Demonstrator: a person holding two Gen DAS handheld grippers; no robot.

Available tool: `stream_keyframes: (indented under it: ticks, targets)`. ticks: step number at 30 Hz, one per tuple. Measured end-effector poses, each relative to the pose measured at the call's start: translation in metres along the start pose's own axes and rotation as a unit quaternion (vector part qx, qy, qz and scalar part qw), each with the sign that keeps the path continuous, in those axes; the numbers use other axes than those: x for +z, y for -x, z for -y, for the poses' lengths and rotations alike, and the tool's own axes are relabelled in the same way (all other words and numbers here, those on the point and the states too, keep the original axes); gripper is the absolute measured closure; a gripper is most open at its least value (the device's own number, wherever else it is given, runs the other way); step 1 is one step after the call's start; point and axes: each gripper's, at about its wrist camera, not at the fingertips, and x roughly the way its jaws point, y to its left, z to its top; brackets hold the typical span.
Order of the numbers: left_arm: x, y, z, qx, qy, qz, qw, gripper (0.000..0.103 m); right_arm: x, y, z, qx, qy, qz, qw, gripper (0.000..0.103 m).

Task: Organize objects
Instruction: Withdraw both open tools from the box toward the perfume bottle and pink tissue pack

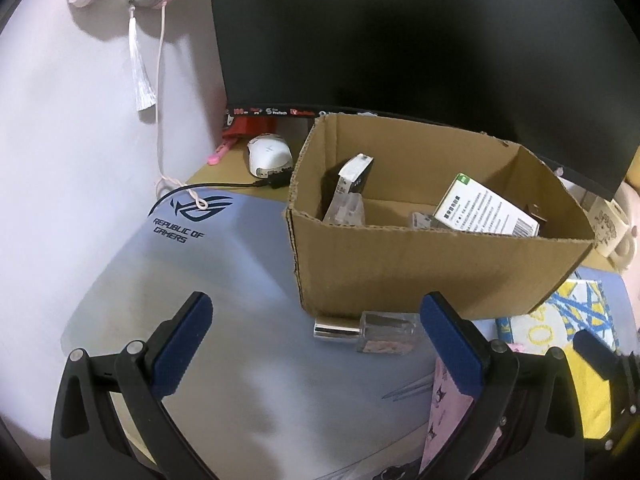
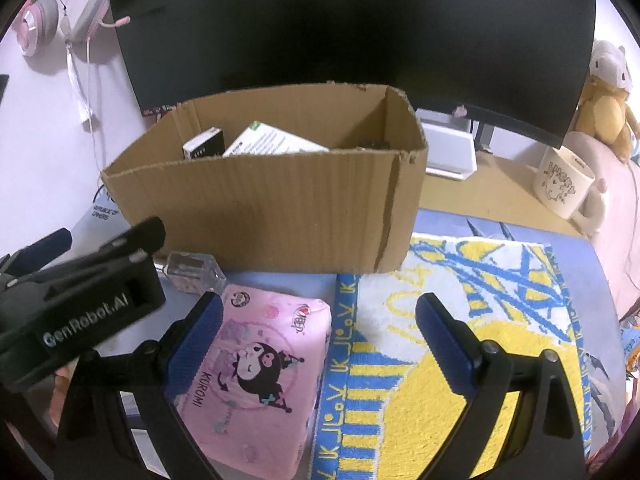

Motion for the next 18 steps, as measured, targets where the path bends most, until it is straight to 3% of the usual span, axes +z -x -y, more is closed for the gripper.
stream_keyframes:
  ticks: [9, 18]
  targets:
    - [-0.002, -0.017, 0.003, -0.038, 0.005, -0.023, 0.9990, 0.000, -0.004, -0.010, -0.001, 0.021, 0.001, -0.022, 1.000, 0.001]
    - [-0.006, -0.039, 0.010, -0.054, 0.006, -0.051, 0.9972, 0.000, -0.005, -0.011, -0.001, 0.056, -0.010, -0.032, 0.998, 0.001]
